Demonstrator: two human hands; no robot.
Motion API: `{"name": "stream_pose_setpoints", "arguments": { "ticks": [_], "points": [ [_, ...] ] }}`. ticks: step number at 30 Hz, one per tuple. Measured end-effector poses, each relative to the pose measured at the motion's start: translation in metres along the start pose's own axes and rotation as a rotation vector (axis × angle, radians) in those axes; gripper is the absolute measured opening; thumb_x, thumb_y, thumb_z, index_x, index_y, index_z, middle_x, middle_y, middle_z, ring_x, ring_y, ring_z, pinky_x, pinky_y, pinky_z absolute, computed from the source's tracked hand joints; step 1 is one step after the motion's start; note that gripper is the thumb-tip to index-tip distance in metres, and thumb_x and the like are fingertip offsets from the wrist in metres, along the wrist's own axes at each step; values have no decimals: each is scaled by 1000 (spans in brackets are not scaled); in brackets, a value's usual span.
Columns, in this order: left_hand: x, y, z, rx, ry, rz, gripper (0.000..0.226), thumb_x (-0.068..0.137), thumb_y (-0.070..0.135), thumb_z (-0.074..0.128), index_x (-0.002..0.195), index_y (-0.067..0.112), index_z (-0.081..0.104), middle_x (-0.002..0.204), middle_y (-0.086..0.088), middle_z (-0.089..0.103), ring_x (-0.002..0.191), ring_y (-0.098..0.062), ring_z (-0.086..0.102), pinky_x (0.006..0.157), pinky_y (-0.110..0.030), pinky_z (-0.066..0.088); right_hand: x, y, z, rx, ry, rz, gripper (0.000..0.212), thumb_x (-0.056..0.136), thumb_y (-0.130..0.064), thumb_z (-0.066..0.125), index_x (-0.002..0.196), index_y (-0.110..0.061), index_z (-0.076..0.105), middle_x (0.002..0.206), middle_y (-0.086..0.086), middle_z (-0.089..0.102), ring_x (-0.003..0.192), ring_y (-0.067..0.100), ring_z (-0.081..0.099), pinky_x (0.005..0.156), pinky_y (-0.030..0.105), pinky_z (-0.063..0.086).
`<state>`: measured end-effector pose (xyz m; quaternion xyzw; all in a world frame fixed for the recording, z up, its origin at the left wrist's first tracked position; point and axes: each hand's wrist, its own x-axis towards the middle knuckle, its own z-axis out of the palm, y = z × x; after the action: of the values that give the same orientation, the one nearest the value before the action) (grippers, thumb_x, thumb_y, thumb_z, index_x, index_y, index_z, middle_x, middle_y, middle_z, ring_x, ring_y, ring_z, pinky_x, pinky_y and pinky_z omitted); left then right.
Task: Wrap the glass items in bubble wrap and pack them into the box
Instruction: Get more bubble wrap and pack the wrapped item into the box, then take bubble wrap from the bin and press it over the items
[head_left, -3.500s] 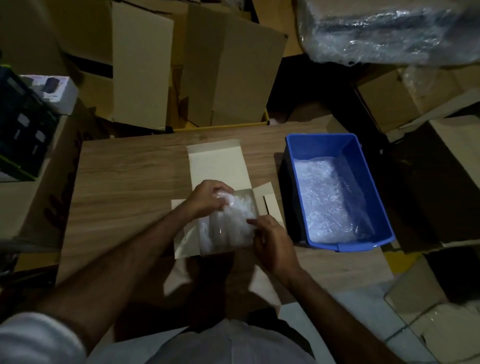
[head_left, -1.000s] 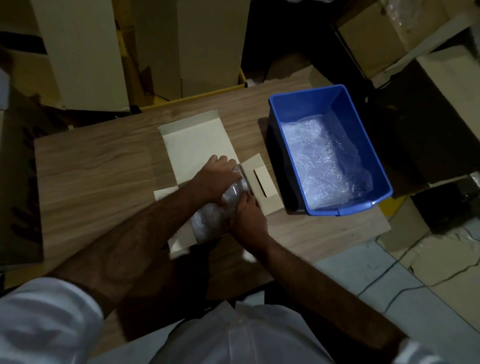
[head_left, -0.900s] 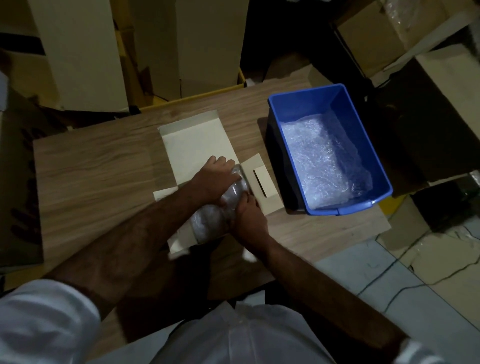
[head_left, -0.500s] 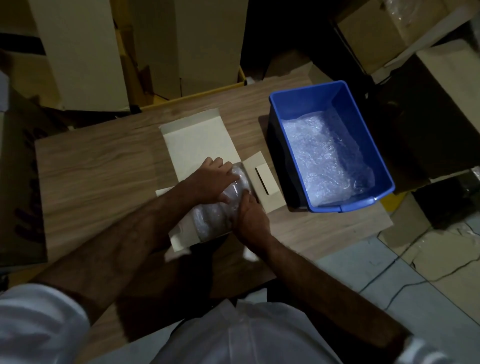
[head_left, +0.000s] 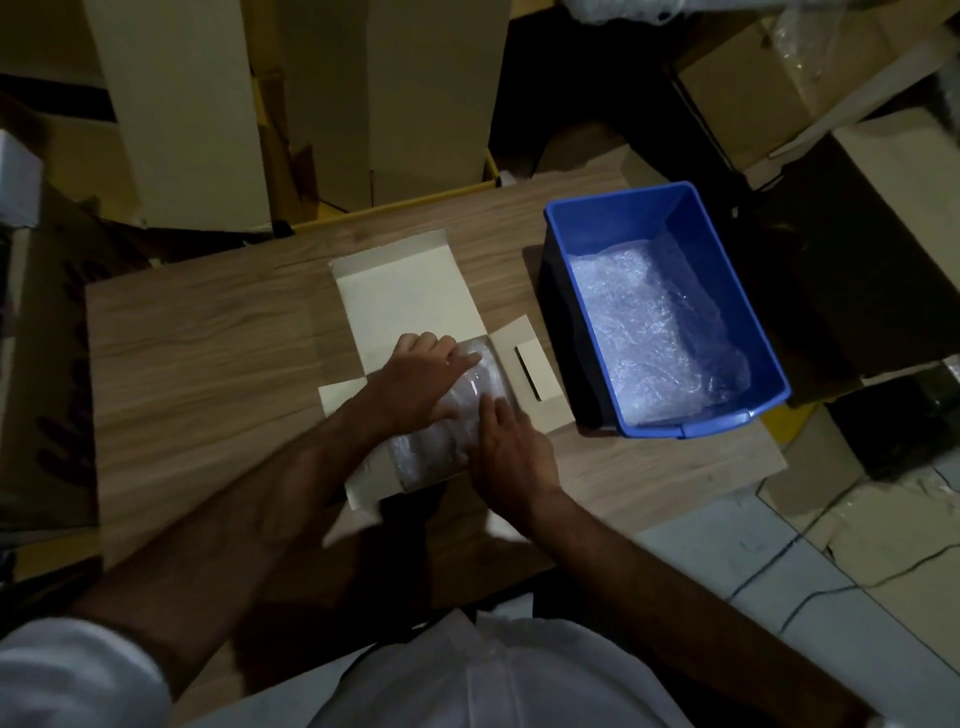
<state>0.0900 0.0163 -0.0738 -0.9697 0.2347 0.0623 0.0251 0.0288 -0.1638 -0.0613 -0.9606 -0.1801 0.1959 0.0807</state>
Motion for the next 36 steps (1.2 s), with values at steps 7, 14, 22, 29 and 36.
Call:
{"name": "stream_pose_setpoints", "arguments": {
  "ticks": [7, 14, 22, 29, 36],
  "points": [
    [-20, 18, 2, -73, 41, -216, 68, 64, 51, 82, 125, 27, 63, 123, -9, 57, 103, -30, 55, 86, -43, 44, -9, 20, -13, 84, 268, -55, 62, 85, -28, 70, 141, -9, 50, 135, 11, 57, 118, 26, 59, 90, 35, 56],
    [-18, 39, -11, -146, 89, -407, 67, 68, 45, 75, 130, 28, 57, 115, -5, 51, 96, -25, 50, 79, -39, 43, -7, 54, -46, 71, 327, -168, 61, 83, -22, 59, 141, -10, 47, 145, 13, 48, 129, 29, 48, 105, 36, 46],
    [14, 92, -42, -250, 232, -416, 70, 84, 34, 65, 150, 28, 42, 147, -13, 43, 126, -32, 45, 98, -47, 43, -1, 119, -64, 100, 482, -222, 59, 94, -25, 41, 146, 1, 47, 152, 28, 42, 139, 40, 45, 111, 47, 43],
    [75, 159, -60, -442, 448, -509, 58, 92, 40, 53, 147, 23, 48, 153, -18, 35, 133, -35, 38, 107, -48, 35, 6, 220, -74, 124, 387, -112, 67, 95, -33, 60, 154, -13, 38, 161, 20, 32, 146, 36, 34, 116, 42, 35],
    [130, 188, -43, -351, 297, -485, 73, 82, 30, 60, 152, 13, 43, 162, -28, 23, 138, -47, 40, 108, -55, 39, 32, 272, -87, -130, -195, -16, 87, 89, -48, 66, 160, -26, 20, 157, 16, 33, 139, 35, 44, 106, 43, 45]
  ]
}}
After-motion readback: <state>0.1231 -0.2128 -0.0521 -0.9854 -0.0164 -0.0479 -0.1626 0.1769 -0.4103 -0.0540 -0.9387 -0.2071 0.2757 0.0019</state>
